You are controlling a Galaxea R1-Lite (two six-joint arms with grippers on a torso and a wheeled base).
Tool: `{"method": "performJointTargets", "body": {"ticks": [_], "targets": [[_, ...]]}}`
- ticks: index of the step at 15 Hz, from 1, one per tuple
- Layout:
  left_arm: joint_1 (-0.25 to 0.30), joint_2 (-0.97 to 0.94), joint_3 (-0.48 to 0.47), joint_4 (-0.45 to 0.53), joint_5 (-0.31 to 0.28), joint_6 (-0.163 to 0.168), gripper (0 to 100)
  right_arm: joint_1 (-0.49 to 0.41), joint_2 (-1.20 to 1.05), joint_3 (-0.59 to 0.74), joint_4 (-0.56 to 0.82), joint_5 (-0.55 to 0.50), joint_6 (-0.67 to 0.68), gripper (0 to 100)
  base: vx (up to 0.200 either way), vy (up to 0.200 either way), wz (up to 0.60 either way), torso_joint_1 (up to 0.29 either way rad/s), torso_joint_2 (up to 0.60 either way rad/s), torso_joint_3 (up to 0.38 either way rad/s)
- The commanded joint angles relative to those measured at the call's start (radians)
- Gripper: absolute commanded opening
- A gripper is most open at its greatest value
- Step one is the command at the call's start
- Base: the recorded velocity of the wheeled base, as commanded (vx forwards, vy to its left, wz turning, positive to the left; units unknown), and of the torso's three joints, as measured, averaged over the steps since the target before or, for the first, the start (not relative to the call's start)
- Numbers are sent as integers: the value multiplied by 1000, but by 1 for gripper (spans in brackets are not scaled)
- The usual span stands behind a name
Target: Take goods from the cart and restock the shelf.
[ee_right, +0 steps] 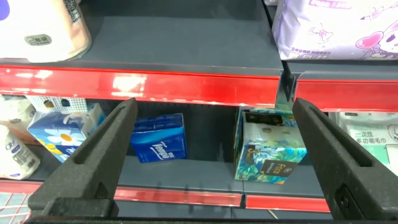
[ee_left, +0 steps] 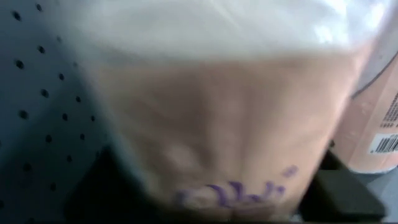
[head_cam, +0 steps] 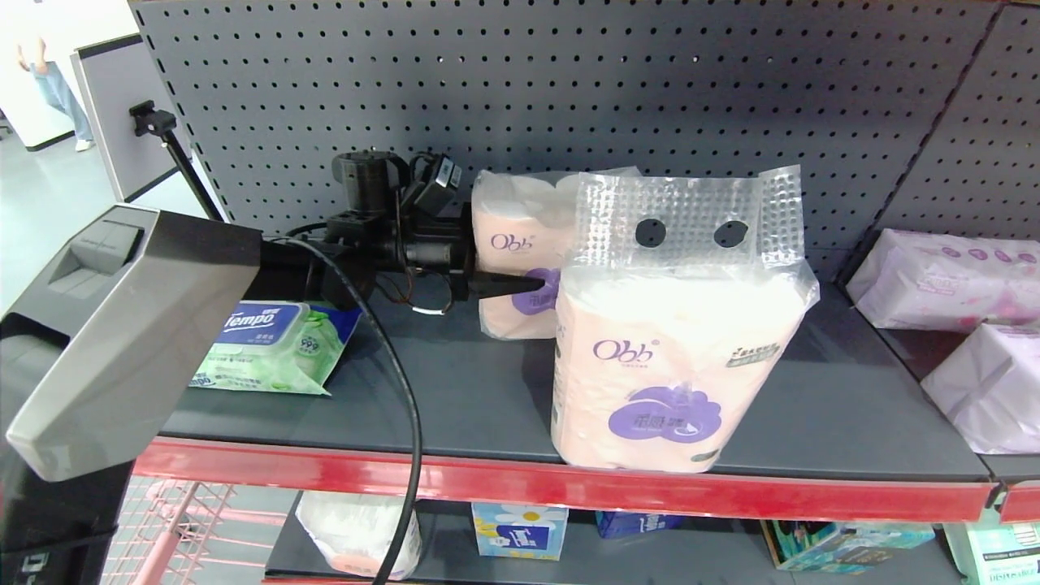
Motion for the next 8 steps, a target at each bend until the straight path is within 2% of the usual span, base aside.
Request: {"method": "performJointTargets", "body": {"ticks": [1, 5, 8], "targets": [[0, -2, -1, 5, 1, 3, 100, 0, 1, 0, 0, 0, 0, 100, 0, 0, 0, 0, 0, 0], [5, -27, 11, 8, 1, 1, 100, 0, 1, 0, 0, 0, 0, 100, 0, 0, 0, 0, 0, 0], [32, -96, 94, 13, 12, 3, 100, 0, 1, 0, 0, 0, 0, 100, 0, 0, 0, 0, 0, 0]]}}
